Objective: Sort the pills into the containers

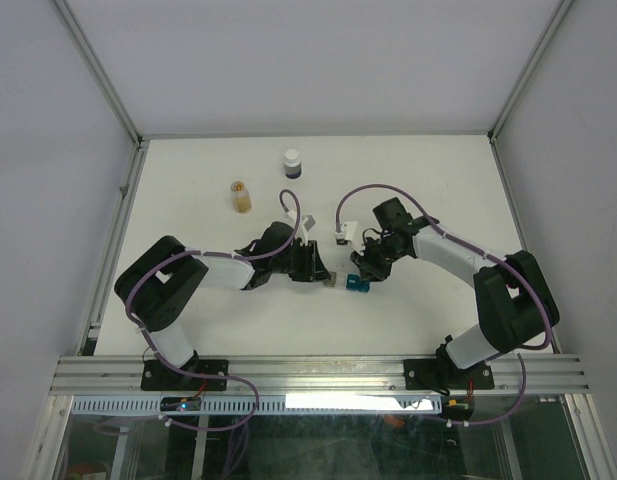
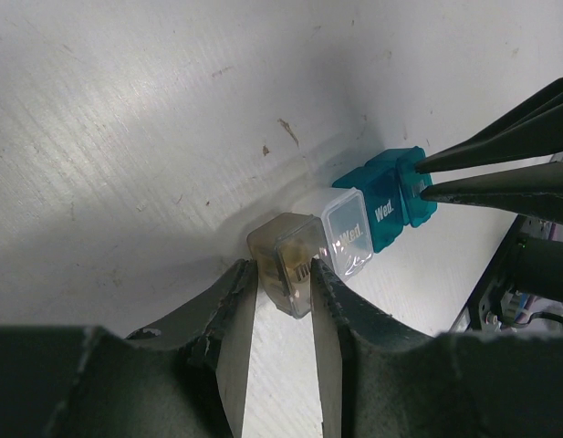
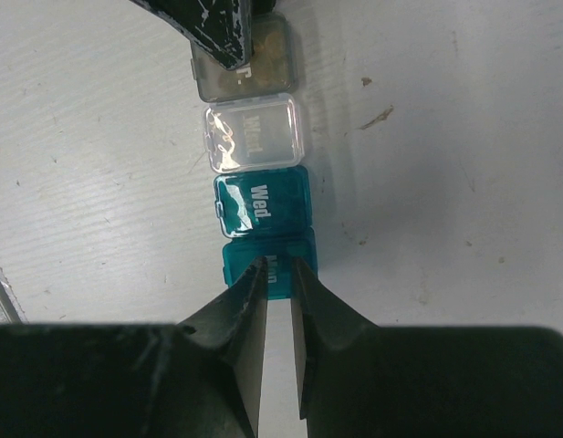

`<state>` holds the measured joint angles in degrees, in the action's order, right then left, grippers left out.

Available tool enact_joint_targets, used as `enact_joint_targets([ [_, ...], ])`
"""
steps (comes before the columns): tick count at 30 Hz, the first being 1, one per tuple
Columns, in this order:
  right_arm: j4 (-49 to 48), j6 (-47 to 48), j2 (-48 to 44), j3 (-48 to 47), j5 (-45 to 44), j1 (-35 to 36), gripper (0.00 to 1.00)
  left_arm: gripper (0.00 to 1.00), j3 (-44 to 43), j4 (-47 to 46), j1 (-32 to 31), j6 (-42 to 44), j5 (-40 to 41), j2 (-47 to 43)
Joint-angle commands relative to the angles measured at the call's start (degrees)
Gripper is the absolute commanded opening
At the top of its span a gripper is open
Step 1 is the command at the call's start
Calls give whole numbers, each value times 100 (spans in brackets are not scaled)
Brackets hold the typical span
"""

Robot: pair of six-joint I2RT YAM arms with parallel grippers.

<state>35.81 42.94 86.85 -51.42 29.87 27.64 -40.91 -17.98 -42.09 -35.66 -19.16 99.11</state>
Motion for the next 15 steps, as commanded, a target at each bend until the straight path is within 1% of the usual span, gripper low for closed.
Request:
enact_joint_targets([
  [1,-141,-71,-443,-224,-33,48,19,30,-154,75,-76,-29,-17,19],
  [6,-156,-34,-957,-211,2,95,19,28,-148,101,-65,-20,-26,33],
  [10,-122,101,-1175,-75,106,101,18,27,-165,123,-70,-11,-44,59],
  [13,-152,288,-991,182,-49,148,17,27,-179,128,-64,-10,-35,64],
  [15,-167,332,-578,278,-328,177,16,27,-175,128,-70,-11,-43,72],
])
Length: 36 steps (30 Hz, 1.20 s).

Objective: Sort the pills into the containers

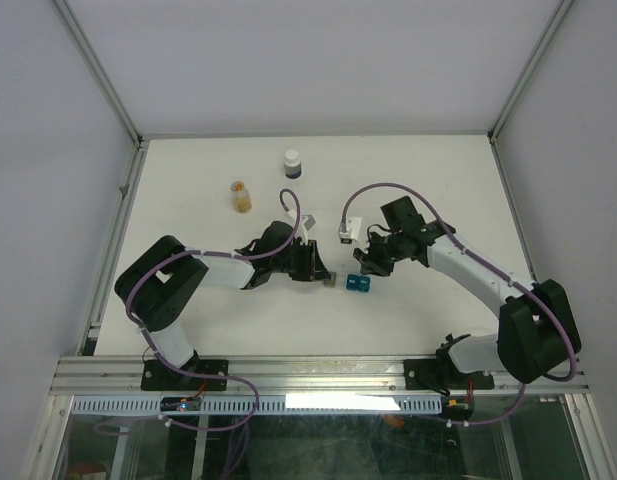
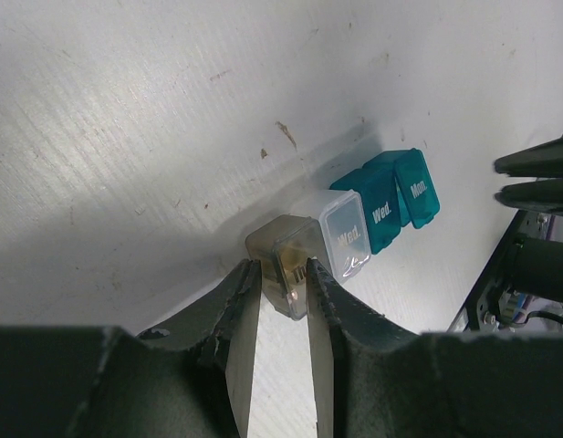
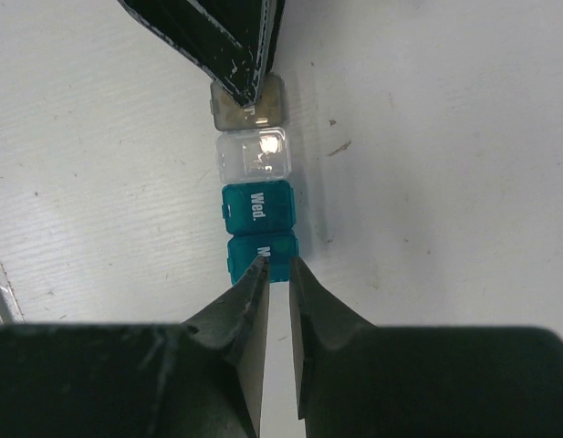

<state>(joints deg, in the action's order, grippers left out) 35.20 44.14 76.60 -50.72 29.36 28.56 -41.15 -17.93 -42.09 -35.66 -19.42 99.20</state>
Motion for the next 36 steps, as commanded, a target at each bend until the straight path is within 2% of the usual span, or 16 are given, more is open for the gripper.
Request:
enact_joint_targets([
  [1,-114,192,570,192,-382,100,16,27,-159,121,-65,-11,-26,77],
  [6,-203,-1,1268,43,-847,178,14,26,-165,108,-68,14,-112,130],
  [10,-176,-52,995,25,-663,148,14,26,-157,89,-65,24,-133,152],
  [13,-66,-76,648,-50,-214,100,18,27,-130,67,-63,17,-112,79],
  [14,-25,-62,538,-63,-10,90,22,28,-109,58,-56,3,-96,22],
  [19,-184,3,120,29,717,97,67,35,216,-500,28,-202,-114,-466],
  [21,-379,-33,106,88,824,106,76,39,447,-909,61,-286,-159,-710],
  [27,-1142,11,135,274,847,206,81,44,1024,-1416,106,-274,85,-1385],
  [31,-1646,34,254,292,423,427,85,44,1476,-1655,162,-206,344,-1840],
  [36,-1219,89,574,88,165,466,84,45,2002,-2100,203,-186,677,-2381],
])
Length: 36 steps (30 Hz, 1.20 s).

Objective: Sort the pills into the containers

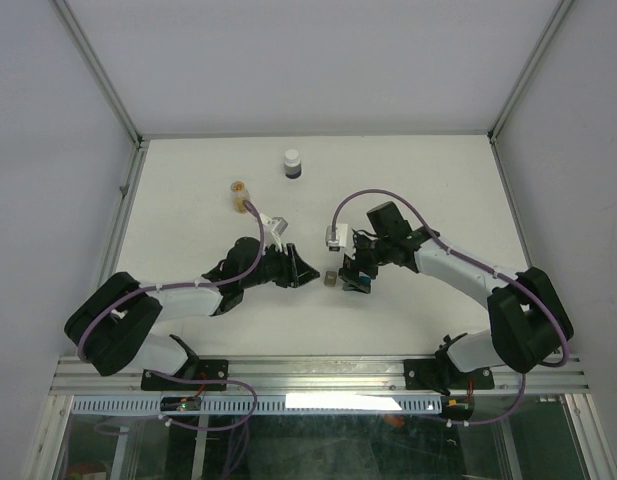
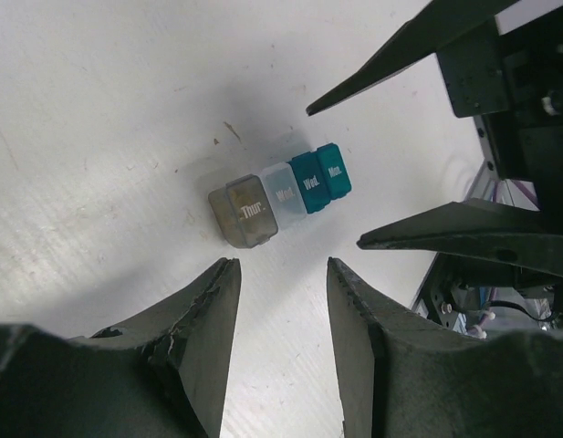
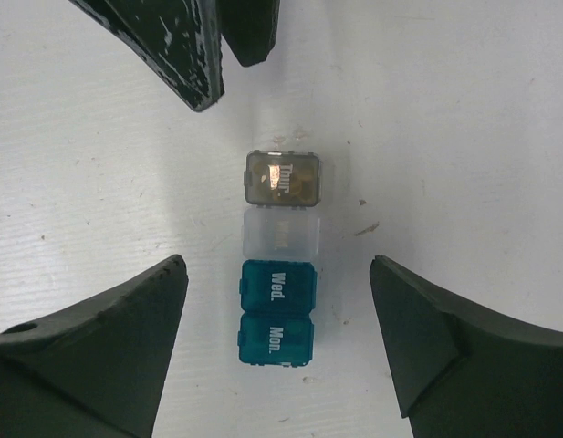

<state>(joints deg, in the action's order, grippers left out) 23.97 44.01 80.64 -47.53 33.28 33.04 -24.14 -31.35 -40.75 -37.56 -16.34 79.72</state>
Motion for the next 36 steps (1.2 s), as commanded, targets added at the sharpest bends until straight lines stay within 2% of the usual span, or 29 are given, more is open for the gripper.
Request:
enact_joint_targets([
  [1,-41,96,216,-228,-198,14,85,45,385,-875,74,10,378,-492],
  [5,84,-55,389,-342,-124,61,84,49,599,-1323,102,-1,295,-545],
  [14,102,-54,453,-300,-614,173,84,50,795,-1543,165,-119,280,-562],
  [18,15,-120,440,-289,-495,203,83,50,782,-1599,180,-120,272,-531],
  [32,-489,-362,885,-338,-1277,801,72,43,792,-1831,208,-433,56,-161],
  [36,-498,-393,940,-340,-1367,844,64,43,795,-1832,235,-469,33,-161],
])
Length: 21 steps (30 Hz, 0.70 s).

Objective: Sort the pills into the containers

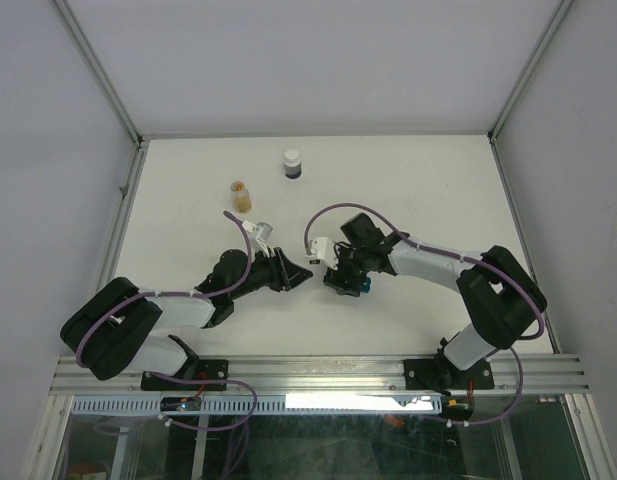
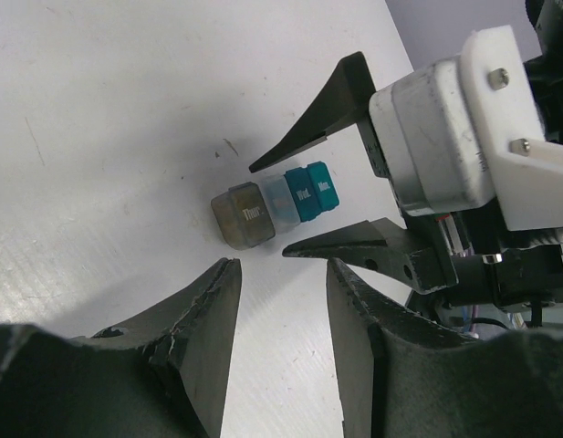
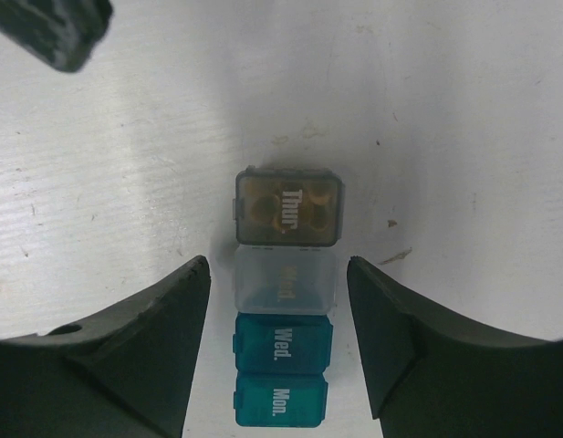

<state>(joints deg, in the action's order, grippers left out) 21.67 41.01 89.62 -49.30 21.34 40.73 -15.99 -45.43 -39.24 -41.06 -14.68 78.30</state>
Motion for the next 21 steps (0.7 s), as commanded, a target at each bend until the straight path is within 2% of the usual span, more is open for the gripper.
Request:
enact_joint_targets([
  [1,-273,-87,31,-157,-180,75,63,43,-12,-412,87,-127,-132,-35],
  [5,-276,-100,-4,-168,-175,84,51,44,0,-422,92,-192,-181,-32],
  [8,-175,-165,-98,-226,-72,80,41,48,-7,-444,108,-331,-245,50],
  [12,-24,-147,-420,-168,354,7,32,68,107,-1131,221,-912,-691,283],
  [16,49,-75,-783,-95,740,-111,27,74,89,-1717,303,-1400,-1017,806],
  [21,79,-32,-1077,-19,1056,-179,26,72,-7,-2688,306,-2017,-1447,1459],
])
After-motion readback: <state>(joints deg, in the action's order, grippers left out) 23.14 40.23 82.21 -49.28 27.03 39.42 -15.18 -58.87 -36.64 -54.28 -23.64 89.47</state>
